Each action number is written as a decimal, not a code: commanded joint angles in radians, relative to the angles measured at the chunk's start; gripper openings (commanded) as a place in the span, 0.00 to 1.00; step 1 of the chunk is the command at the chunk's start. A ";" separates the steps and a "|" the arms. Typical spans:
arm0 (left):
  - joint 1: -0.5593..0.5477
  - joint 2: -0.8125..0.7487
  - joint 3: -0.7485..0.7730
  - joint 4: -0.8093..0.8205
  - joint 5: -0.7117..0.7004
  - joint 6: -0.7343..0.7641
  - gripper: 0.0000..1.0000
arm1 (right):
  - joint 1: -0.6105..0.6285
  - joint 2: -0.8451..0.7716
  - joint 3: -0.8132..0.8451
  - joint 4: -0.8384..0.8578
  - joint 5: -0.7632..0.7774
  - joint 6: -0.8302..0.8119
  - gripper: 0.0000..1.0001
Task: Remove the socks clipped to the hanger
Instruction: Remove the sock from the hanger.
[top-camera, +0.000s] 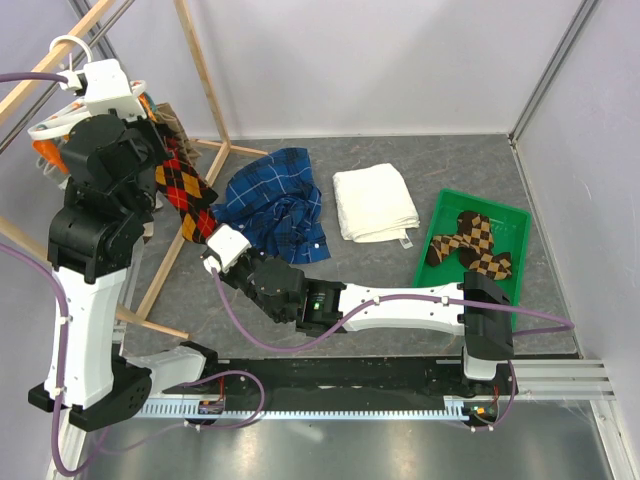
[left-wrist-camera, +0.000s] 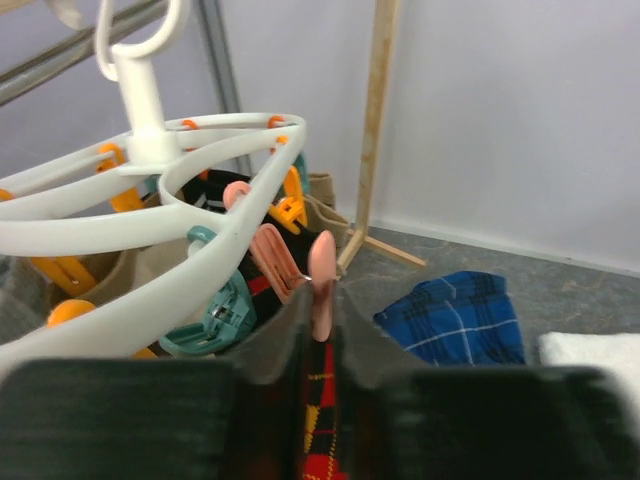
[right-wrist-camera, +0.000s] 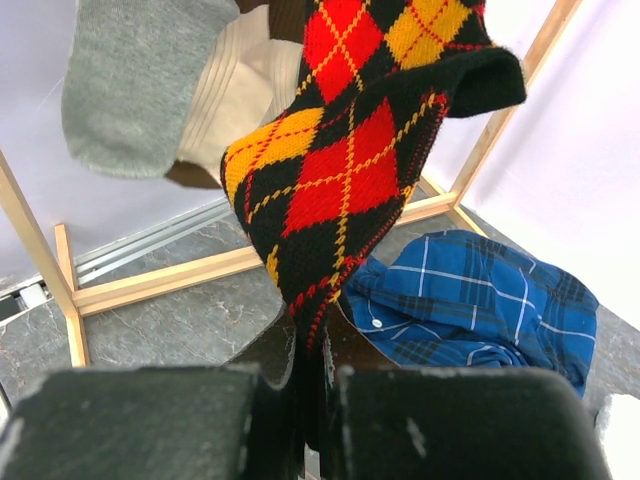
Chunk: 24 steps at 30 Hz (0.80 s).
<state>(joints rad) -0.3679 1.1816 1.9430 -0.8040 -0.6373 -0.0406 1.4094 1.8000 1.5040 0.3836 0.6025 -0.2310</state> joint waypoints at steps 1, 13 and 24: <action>-0.002 -0.025 0.008 0.061 0.088 0.018 0.40 | -0.007 -0.010 0.036 0.015 -0.013 0.021 0.00; -0.002 -0.096 -0.053 0.045 0.203 0.038 0.56 | -0.105 -0.094 -0.004 -0.020 -0.182 0.231 0.00; -0.003 -0.076 0.030 -0.064 0.269 -0.004 0.54 | -0.116 -0.105 0.015 -0.017 -0.285 0.263 0.00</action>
<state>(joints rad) -0.3679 1.1023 1.9259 -0.8410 -0.4400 -0.0341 1.2877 1.7252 1.4872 0.3355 0.3763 -0.0029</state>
